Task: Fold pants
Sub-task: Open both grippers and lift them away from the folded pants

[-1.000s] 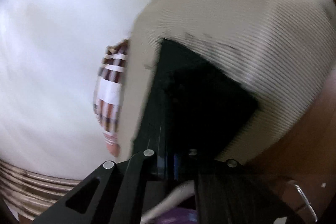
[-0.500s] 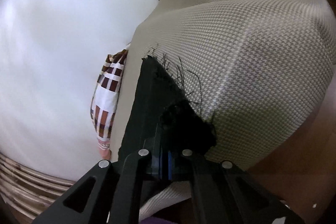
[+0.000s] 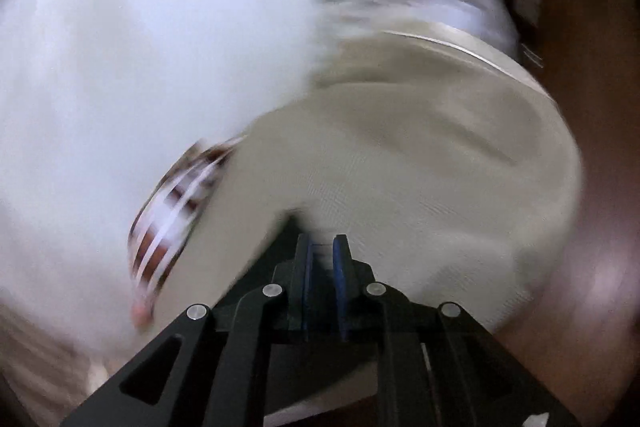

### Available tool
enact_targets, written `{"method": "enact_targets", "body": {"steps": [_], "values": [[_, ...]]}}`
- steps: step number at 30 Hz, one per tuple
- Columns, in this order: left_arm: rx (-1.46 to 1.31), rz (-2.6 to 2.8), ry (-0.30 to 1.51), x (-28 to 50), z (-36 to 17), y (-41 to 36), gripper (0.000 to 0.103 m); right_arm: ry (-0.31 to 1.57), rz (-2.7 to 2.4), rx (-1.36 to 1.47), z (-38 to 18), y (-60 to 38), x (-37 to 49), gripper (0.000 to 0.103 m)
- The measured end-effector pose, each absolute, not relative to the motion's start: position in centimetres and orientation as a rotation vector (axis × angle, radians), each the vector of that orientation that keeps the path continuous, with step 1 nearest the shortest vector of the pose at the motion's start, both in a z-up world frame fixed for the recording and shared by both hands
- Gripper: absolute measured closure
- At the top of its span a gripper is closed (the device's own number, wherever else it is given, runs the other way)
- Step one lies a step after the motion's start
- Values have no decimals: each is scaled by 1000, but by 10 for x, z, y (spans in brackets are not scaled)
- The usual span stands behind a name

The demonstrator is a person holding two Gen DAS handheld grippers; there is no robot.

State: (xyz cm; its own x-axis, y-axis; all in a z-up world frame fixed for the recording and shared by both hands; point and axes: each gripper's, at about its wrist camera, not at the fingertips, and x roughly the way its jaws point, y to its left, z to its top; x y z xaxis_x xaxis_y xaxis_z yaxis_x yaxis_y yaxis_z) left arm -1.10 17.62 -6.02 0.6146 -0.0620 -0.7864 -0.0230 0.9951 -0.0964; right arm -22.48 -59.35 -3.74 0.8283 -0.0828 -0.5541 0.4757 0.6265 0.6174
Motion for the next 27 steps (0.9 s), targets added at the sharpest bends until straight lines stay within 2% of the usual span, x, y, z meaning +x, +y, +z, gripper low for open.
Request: {"method": "enact_targets", "body": {"steps": [2, 4, 6, 13, 21, 23, 25, 27], "values": [[-70, -33, 832, -17, -45, 164, 48, 565, -113, 749, -11, -551, -173, 81], [-48, -54, 776, -22, -35, 150, 43, 598, 79, 679, 5, -509, -124, 56], [-4, -58, 752, -25, -32, 137, 36, 664, 290, 579, 11, -443, -66, 49], [74, -37, 751, -33, -41, 130, 34, 915, 619, 186, -48, -258, 63, 49], [-54, 36, 825, -26, -66, 171, 34, 1001, 659, 16, -98, -200, 133, 49], [-85, 49, 845, -24, -73, 177, 34, 1037, 680, 14, -111, -197, 146, 54], [-86, 60, 859, -23, -79, 179, 34, 1068, 697, -10, -117, -189, 156, 65], [-74, 64, 863, -23, -81, 179, 34, 1097, 718, -69, -126, -177, 160, 66]]}}
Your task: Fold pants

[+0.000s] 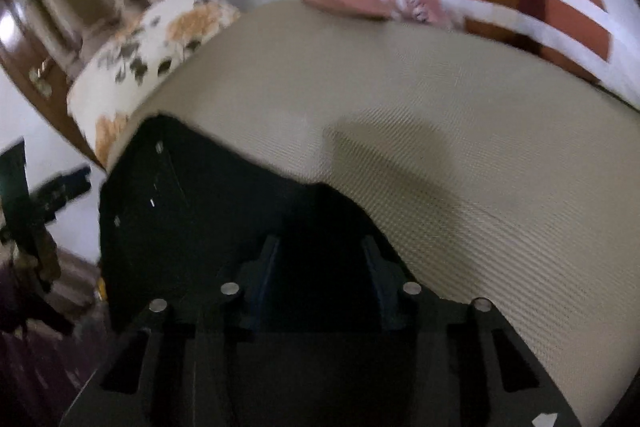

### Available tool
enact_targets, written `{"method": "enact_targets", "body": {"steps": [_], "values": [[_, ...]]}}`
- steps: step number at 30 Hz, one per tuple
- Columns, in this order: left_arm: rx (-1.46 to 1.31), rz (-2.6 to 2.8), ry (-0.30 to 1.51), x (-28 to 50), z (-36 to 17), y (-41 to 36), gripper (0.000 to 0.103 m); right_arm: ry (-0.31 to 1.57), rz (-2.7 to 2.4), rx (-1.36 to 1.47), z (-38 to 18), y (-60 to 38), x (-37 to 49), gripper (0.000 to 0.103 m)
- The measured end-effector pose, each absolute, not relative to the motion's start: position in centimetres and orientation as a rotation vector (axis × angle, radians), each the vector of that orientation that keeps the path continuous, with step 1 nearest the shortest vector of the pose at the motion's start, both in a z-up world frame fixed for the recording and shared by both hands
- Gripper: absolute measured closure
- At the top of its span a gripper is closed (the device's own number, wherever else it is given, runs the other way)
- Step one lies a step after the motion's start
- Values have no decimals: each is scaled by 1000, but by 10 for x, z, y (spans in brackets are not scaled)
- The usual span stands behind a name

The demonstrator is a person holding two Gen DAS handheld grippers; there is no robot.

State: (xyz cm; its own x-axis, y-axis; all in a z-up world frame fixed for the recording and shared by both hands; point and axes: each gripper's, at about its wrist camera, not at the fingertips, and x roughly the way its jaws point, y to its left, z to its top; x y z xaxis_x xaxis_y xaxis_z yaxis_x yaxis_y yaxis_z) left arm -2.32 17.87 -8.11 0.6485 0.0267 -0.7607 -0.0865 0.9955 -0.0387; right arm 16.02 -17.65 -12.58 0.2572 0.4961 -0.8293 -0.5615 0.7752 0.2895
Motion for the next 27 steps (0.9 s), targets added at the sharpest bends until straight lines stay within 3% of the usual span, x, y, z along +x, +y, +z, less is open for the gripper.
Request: {"method": "enact_targets", "body": {"steps": [3, 7, 11, 18, 23, 24, 25, 27], "values": [[-62, 65, 873, -22, -85, 177, 34, 1124, 728, -119, -133, -168, 166, 69], [-46, 80, 892, -21, -89, 177, 34, 1084, 728, -170, -127, -160, 165, 98], [-47, 111, 883, -20, -90, 182, 33, 1041, 673, -222, -118, -152, 162, 99], [-41, 142, 905, -17, -96, 188, 31, 1029, 576, 23, -127, -196, 200, 103], [-69, 140, 882, -20, -85, 198, 31, 989, 662, 80, -108, -212, 187, 91], [-88, 133, 890, -20, -85, 202, 31, 991, 691, 60, -105, -210, 184, 80], [-118, 119, 903, -20, -85, 206, 31, 1005, 726, 43, -104, -206, 183, 63], [-170, 114, 931, -21, -88, 215, 31, 1028, 747, -9, -107, -195, 181, 44]]}}
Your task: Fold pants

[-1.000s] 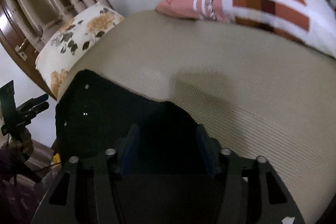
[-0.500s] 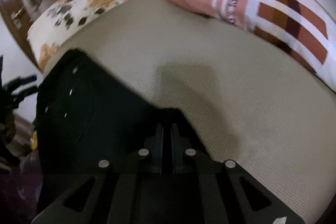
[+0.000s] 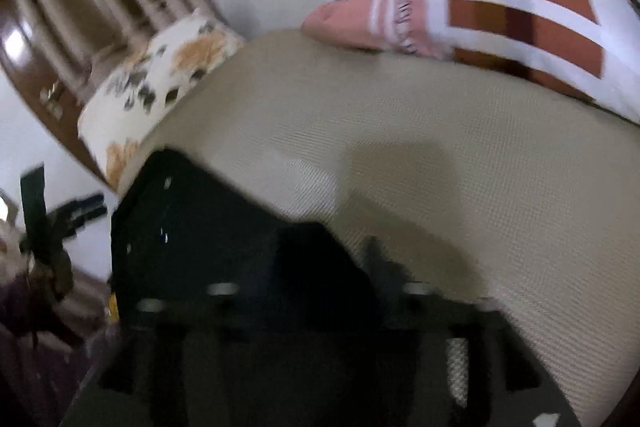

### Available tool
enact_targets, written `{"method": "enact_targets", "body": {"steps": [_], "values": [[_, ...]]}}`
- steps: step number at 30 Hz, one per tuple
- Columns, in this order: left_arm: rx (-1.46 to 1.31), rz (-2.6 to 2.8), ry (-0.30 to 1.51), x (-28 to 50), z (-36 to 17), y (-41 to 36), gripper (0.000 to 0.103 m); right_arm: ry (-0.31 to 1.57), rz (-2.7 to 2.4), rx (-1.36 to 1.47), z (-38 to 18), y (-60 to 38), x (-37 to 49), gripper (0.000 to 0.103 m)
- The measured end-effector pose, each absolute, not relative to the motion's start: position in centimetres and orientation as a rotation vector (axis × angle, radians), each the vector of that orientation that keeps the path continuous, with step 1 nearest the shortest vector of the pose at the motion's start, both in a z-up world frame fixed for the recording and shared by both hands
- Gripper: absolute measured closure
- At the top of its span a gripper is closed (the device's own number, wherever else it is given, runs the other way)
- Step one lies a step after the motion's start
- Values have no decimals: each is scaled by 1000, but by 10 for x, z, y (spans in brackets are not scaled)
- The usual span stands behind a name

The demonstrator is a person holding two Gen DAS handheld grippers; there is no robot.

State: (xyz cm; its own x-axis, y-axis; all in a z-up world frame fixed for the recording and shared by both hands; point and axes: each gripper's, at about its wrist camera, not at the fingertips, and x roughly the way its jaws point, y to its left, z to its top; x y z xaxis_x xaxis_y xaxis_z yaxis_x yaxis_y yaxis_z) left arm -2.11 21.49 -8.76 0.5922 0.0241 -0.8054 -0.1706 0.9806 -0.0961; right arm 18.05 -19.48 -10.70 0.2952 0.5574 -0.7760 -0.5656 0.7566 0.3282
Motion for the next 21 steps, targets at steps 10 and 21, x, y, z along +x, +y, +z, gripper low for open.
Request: {"method": "enact_targets", "body": {"steps": [10, 21], "values": [[-320, -4, 1027, -22, -104, 217, 38, 1038, 712, -197, -129, -166, 171, 95], [-318, -36, 1089, 2, -110, 217, 82, 953, 619, -115, -127, -177, 166, 99]]}}
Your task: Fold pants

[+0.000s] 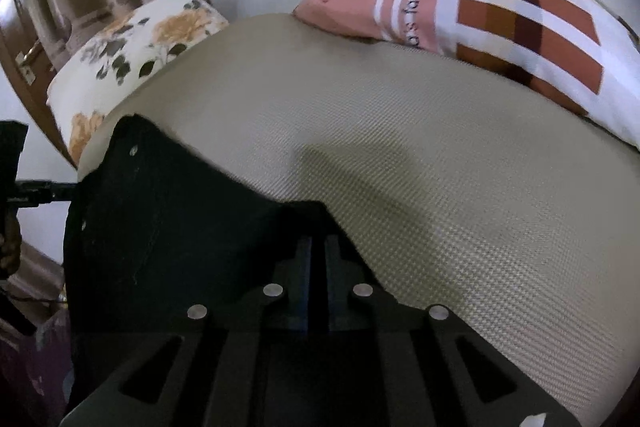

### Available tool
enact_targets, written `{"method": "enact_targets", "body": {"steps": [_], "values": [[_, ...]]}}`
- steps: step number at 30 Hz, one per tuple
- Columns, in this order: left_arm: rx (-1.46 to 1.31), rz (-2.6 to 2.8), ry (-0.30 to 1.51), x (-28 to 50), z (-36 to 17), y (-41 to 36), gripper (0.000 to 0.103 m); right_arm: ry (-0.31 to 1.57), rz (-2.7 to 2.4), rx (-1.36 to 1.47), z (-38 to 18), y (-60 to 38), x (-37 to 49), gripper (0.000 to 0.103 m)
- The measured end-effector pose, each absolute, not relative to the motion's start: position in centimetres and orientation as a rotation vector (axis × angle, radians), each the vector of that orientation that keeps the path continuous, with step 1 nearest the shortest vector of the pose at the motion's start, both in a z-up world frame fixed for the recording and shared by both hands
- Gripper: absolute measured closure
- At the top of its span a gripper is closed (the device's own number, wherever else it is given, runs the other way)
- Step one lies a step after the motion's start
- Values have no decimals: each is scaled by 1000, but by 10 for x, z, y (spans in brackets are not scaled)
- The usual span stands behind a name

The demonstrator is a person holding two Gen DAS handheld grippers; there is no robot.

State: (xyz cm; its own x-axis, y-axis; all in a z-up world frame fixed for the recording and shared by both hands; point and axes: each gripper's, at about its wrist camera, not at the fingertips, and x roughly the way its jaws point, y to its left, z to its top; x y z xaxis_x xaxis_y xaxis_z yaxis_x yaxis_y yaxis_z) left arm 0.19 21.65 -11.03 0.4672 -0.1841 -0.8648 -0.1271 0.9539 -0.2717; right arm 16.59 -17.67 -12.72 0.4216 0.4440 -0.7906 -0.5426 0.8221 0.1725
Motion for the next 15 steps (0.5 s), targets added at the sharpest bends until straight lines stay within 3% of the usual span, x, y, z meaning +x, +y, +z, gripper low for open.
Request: {"method": "enact_targets", "body": {"steps": [4, 6, 8, 9, 15], "values": [[-331, -45, 1078, 8, -103, 222, 84, 943, 601, -76, -125, -181, 173, 100], [-352, -29, 1099, 8, -104, 229, 80, 967, 641, -55, -126, -181, 174, 100], [-381, 5, 1132, 5, -108, 238, 51, 976, 656, -43, -125, -183, 174, 97], [-405, 15, 1142, 3, -110, 243, 47, 986, 670, -30, -125, -184, 175, 96], [-462, -63, 1166, 0, -117, 236, 46, 1032, 702, -36, -130, -185, 176, 91]]}}
